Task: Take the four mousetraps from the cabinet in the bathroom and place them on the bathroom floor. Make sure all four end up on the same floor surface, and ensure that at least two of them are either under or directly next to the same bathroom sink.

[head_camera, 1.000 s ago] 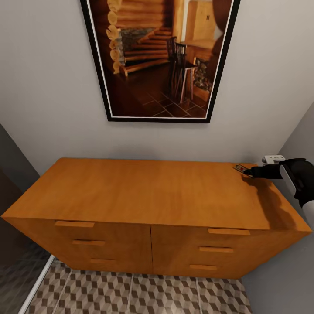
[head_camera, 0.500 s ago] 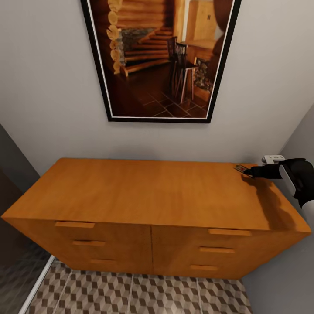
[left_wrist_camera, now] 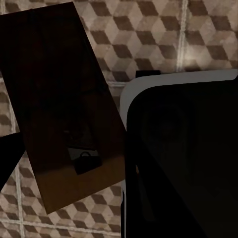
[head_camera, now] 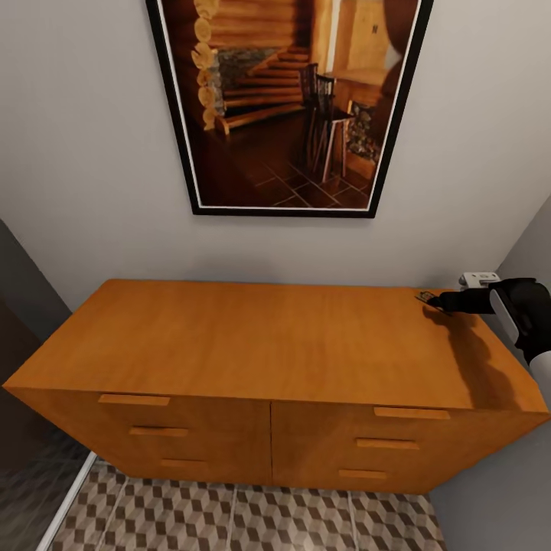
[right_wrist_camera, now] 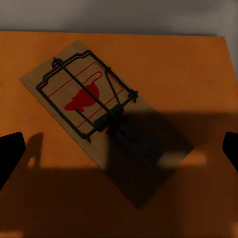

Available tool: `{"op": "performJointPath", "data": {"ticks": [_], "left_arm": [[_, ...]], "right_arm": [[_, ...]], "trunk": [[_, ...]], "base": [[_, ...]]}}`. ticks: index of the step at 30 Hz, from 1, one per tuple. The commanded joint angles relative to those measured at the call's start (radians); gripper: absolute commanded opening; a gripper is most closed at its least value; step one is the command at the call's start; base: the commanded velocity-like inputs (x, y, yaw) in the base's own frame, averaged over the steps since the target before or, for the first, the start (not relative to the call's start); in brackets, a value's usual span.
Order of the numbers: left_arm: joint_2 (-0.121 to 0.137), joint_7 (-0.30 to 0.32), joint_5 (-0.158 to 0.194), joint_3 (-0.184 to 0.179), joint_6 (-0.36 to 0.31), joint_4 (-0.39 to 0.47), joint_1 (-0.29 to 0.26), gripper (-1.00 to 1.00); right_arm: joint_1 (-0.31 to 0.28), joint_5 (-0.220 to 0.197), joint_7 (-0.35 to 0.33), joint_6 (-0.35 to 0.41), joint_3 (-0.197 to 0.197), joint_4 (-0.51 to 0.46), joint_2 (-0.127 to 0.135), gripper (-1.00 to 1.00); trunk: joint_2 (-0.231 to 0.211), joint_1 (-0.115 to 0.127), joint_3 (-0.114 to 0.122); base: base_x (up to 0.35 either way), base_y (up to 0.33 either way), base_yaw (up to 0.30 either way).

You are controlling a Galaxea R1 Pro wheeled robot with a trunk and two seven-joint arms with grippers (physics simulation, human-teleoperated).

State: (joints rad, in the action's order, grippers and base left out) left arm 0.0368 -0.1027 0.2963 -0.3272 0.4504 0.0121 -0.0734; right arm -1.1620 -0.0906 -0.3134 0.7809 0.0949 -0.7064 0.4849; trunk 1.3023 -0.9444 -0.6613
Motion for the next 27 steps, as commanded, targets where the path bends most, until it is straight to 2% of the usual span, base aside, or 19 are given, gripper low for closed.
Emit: {"op": "performJointPath", "data": {"ticks": [1,27], "left_arm": [[0.0,-0.005,0.004,-0.009,0.002,0.0,0.0,-1.0],[0.0,-0.005,0.004,-0.009,0.002,0.0,0.0,-1.0]], "right_arm": [[-0.001,-0.009,0.003,0.005,0.005,-0.001,0.001,1.0],[0.0,-0.01,-0.003,0.003,0.005,-0.001,0.003,1.0]], "trunk": [[0.0,0.0,-0.001],[0.0,0.0,-0.011]], "base": [[0.002,0.002,0.0],[0.0,0.0,0.0]]}}
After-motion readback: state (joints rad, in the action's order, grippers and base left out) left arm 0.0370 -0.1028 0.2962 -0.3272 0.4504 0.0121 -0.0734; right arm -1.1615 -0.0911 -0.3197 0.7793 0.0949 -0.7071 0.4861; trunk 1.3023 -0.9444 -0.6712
